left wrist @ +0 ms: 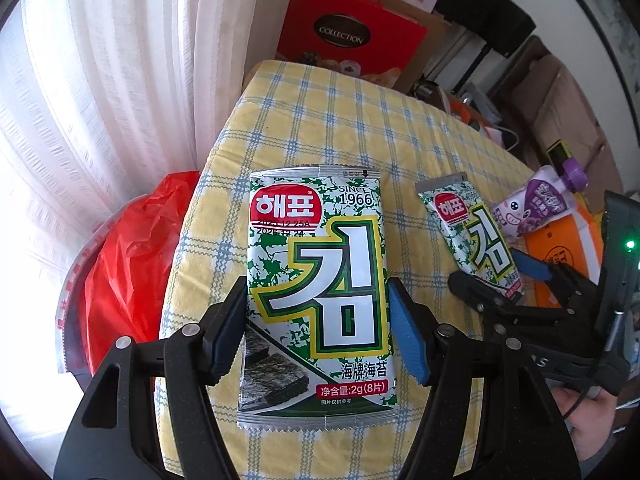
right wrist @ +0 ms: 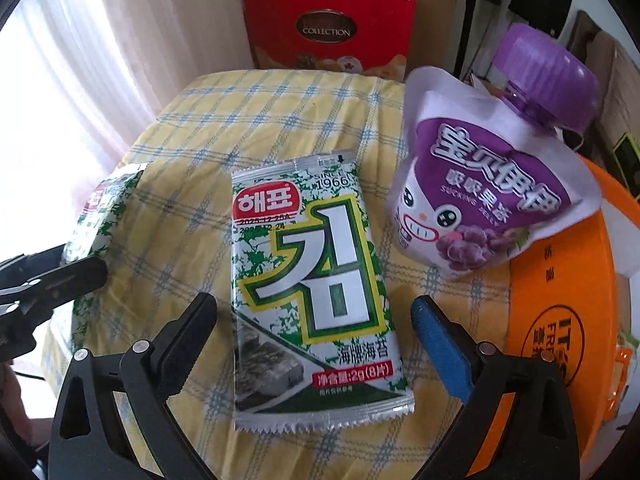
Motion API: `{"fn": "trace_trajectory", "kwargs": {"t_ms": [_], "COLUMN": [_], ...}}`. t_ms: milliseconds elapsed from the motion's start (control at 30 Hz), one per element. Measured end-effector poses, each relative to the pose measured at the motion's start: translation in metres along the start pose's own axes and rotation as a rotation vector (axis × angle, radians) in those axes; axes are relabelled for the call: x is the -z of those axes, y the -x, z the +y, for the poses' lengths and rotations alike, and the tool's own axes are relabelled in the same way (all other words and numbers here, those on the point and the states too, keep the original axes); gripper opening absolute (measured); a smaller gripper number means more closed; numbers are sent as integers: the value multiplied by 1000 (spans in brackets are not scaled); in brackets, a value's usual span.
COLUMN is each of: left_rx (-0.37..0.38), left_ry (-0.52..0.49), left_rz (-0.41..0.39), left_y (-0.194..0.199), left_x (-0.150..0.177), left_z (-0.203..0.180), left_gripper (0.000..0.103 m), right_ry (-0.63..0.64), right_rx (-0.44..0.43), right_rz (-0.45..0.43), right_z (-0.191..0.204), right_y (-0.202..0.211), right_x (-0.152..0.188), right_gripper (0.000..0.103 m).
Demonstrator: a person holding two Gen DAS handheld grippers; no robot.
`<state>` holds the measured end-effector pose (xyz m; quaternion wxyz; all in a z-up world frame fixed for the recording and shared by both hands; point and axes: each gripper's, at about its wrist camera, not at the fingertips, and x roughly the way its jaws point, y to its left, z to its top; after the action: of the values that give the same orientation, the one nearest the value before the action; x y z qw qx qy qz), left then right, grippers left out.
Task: Organize objects
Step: 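Grasp the second green seaweed packet with the right gripper while the left holds its packet, then carry both seaweed packets over the orange box and open both grippers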
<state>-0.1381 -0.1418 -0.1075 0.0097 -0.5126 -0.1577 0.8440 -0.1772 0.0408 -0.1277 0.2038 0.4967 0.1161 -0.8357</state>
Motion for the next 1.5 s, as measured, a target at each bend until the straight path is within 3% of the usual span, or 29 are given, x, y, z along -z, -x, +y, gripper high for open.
{"fn": "trace_trajectory", "kwargs": {"t_ms": [67, 300, 800, 1500], "left_rx": [-2, 2, 31, 148], "left_ry": [0, -15, -81, -225], "left_rz": [-1, -6, -66, -78], "left_y": [1, 9, 56, 83], "left_x": [1, 6, 13, 11], "left_z": [-1, -6, -44, -151], "left_gripper": [63, 63, 63, 64], "right_ry": [15, -19, -26, -147], "right_rx": [13, -37, -114, -60], "right_rz": [-22, -29, -107, -185], "right_z": [2, -3, -4, -84], "right_y": [4, 15, 85, 169], "right_x": [1, 7, 28, 54], "right_gripper": [71, 70, 70, 70]}}
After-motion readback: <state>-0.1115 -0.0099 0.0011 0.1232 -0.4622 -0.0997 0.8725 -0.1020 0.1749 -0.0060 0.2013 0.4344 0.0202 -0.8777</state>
